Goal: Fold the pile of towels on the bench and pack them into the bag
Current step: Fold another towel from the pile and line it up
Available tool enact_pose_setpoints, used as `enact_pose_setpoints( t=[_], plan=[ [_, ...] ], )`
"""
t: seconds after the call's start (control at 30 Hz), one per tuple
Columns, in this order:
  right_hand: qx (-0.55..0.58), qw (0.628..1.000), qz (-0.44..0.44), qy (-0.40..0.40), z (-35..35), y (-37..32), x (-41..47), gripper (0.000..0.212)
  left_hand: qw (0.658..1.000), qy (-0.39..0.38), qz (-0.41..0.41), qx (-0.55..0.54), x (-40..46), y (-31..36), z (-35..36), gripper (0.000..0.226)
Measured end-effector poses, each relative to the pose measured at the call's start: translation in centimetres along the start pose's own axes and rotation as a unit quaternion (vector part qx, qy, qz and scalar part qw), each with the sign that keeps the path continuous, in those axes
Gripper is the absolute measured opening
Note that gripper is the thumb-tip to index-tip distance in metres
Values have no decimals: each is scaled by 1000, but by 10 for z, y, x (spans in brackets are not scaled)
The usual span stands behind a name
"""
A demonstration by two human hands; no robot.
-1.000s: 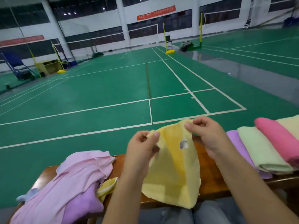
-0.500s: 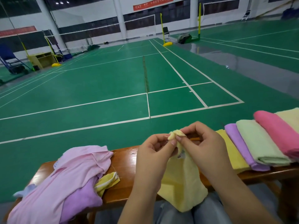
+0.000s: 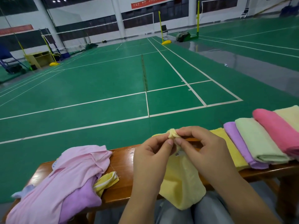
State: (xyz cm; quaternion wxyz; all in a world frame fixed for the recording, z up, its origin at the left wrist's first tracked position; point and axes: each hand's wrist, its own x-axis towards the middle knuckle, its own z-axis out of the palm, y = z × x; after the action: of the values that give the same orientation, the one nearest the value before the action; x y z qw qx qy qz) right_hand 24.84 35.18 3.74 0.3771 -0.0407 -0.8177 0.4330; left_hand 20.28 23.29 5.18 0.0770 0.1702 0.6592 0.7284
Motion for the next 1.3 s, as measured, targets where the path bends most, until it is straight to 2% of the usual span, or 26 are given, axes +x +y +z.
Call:
enact_pose_setpoints(
  t=[0.1,0.17,0.4,0.6,0.7,0.87,1.0,1.17,1.3],
  plan=[
    [-1,1000,13,7,-2,3,2,10,1000,0,-5,0,-2,0,1,24],
    [9,1000,21,18,-2,4,1,13,1000,1,-6,4,-2,-1,2,19],
    [8,998,5,61,3,3,-4,18,1000,-2,18,4,-2,-2,4,24],
    [106,987,115,42,0,2,0,20,998,-2,41,43,-4,-6,4,30],
    [138,980,139,30,-1,2,0,20,997,-2,49,54,-4,-6,4,28],
    [110,988,111,-5,-3,1,-1,22,996,-8,55,70,-5,-4,4,34],
    [78,991,101,-36,-4,1,0,30,997,-10,36,70,-6,1,4,53],
    [33,994,90,-54,-10,0,7,37,997,-58,17,52,-9,3,1,52],
    [5,996,61,-63,-9,4,7,29,996,-87,18,3,-7,4,-1,49]
  ],
)
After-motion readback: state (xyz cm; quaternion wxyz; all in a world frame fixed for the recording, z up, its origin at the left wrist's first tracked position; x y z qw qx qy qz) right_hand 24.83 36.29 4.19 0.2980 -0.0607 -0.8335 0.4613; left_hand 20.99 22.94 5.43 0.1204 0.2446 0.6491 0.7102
